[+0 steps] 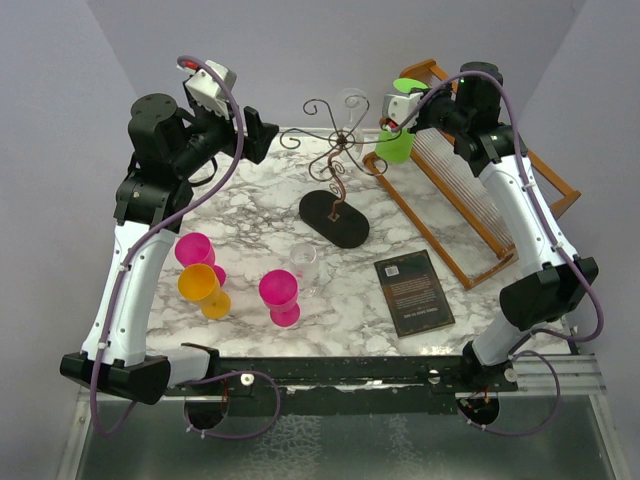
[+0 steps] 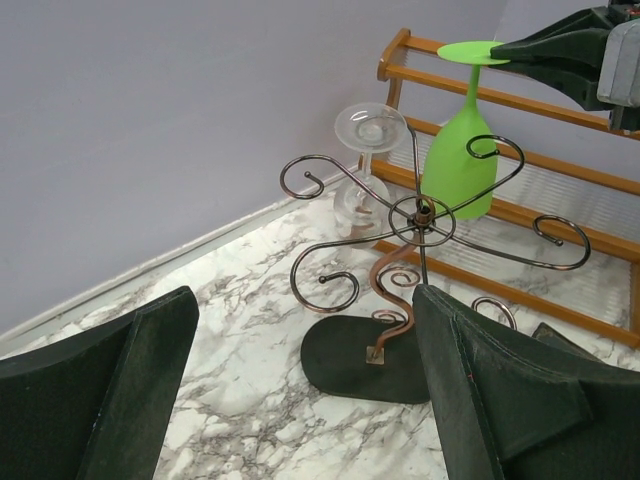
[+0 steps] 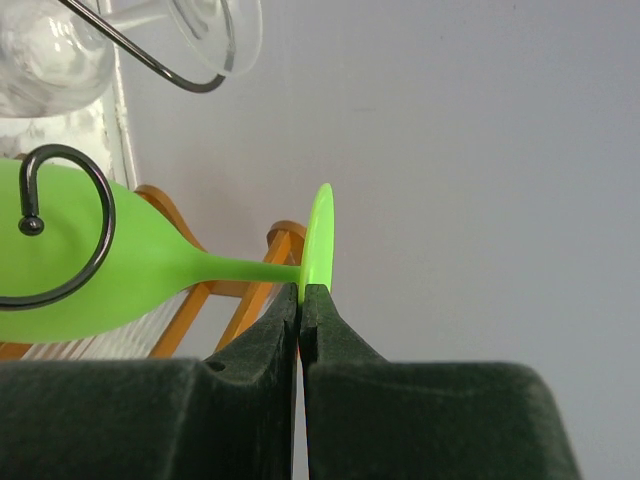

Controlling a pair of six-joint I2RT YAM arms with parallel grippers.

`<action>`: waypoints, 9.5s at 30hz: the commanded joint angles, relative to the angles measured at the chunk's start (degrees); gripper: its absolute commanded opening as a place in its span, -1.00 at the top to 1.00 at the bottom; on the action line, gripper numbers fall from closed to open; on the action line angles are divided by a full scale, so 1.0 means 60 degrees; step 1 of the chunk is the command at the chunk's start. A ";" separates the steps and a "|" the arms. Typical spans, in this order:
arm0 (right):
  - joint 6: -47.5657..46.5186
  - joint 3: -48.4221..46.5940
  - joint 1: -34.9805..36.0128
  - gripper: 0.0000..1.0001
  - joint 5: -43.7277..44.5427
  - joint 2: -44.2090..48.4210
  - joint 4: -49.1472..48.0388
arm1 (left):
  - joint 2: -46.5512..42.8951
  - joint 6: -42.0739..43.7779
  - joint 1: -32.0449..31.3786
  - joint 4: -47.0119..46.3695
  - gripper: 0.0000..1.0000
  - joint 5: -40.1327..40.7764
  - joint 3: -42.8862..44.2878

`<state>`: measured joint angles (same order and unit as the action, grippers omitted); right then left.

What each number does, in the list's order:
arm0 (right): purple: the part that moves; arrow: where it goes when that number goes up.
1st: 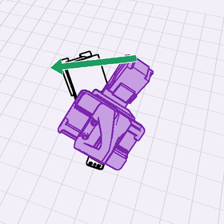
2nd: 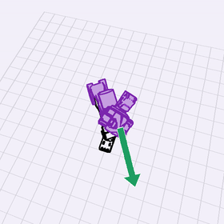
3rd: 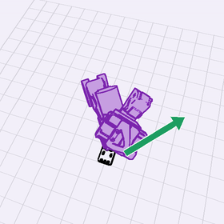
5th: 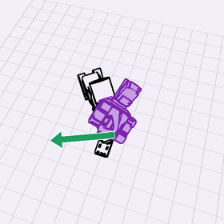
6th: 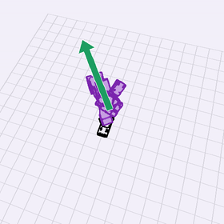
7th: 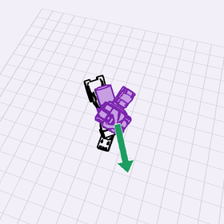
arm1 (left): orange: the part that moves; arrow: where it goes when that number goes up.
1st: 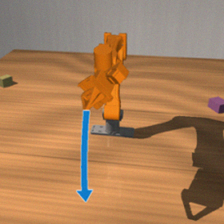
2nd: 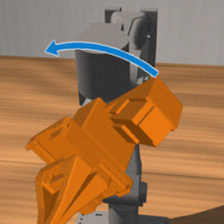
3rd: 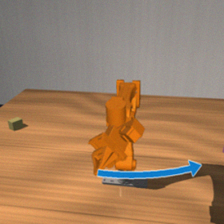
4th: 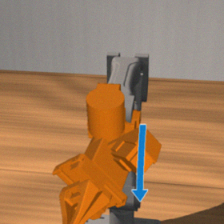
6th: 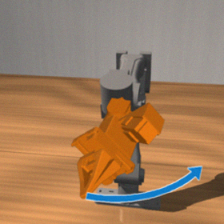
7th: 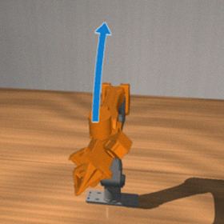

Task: Place the wine glass upside down on the wine glass rack

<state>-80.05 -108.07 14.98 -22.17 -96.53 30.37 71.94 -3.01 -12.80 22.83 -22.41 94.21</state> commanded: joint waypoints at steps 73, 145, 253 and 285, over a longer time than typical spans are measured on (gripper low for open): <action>-0.2075 -0.0130 -0.0022 0.95 -0.1996 0.0793 0.2540 | -0.0160 0.0420 0.0228 0.0017 -0.83 0.0255 0.0053; -0.2039 0.0592 0.0242 0.66 -0.2963 0.0566 0.2467 | -0.0359 0.0712 0.0274 0.0152 -0.83 0.0361 0.0020; 0.7146 0.4397 -0.0128 -0.32 -0.0556 0.6173 0.0622 | 0.0377 0.4883 -0.3400 0.2560 0.41 0.0001 -0.4542; 0.7170 0.3798 -0.0115 -0.34 -0.0186 0.5613 0.0914 | 0.0373 0.5387 -0.3609 0.2761 1.00 -0.2046 -0.3777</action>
<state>-37.76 -82.56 14.52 -24.43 -62.89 35.27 76.86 31.20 -33.89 40.38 -25.82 67.53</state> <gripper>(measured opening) 0.670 0.123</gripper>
